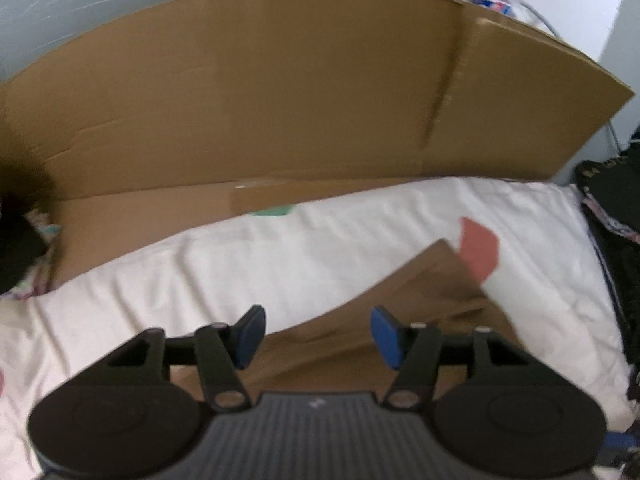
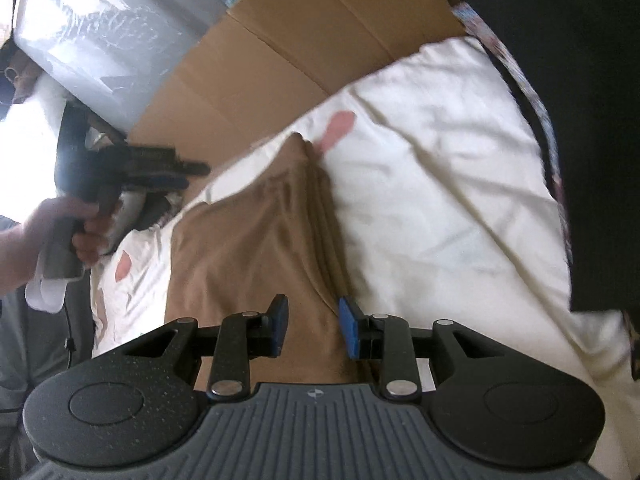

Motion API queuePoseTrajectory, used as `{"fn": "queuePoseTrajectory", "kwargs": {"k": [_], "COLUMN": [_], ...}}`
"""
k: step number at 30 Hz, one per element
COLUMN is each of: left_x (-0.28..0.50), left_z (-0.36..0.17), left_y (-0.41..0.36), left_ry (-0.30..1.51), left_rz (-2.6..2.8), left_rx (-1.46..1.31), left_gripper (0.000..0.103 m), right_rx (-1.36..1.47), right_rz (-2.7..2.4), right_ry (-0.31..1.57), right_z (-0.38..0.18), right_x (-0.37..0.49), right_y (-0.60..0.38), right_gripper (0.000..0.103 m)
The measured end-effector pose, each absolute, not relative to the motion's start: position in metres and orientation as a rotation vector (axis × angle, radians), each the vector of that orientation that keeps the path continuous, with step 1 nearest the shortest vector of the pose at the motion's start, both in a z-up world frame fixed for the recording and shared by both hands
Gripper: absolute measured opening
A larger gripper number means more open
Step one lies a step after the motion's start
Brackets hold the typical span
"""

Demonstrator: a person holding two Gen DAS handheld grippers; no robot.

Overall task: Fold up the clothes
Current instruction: 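Open the left tool and release the shirt edge, then move both open tools over the folded shirt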

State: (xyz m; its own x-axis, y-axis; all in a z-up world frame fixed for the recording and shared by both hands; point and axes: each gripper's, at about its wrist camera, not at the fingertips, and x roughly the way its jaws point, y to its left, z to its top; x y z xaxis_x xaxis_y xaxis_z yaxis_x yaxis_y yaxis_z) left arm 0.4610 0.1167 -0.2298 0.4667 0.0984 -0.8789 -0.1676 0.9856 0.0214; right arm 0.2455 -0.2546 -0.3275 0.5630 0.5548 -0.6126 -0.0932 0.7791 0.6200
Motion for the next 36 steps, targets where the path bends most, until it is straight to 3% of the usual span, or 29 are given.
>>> {"fn": "queuePoseTrajectory", "kwargs": {"k": [2, 4, 21, 29, 31, 36], "left_x": [0.453, 0.444, 0.400, 0.403, 0.405, 0.410], "left_z": [-0.229, -0.229, -0.286, -0.287, -0.283, -0.274], "left_y": [0.127, 0.136, 0.191, 0.203, 0.205, 0.216], "left_ry": [1.075, 1.073, 1.112, 1.084, 1.066, 1.052], "left_rz": [0.183, 0.200, 0.238, 0.236, 0.248, 0.287], "left_rx": [-0.069, -0.073, -0.323, -0.339, -0.323, -0.311], "left_gripper": [0.054, 0.043, 0.046, 0.030, 0.019, 0.017], "right_rx": [0.551, 0.526, 0.318, 0.236, 0.222, 0.221], "right_rz": [0.410, 0.415, 0.509, 0.538, 0.520, 0.484], "right_ry": [0.891, 0.880, 0.867, 0.900, 0.921, 0.943], "right_z": [-0.324, -0.322, -0.315, -0.329, -0.334, -0.340], "right_x": [0.250, 0.255, 0.296, 0.306, 0.307, 0.304], "right_y": [-0.247, -0.239, -0.187, -0.177, -0.178, -0.185], "right_gripper": [0.032, 0.031, 0.029, 0.020, 0.021, 0.018]}}
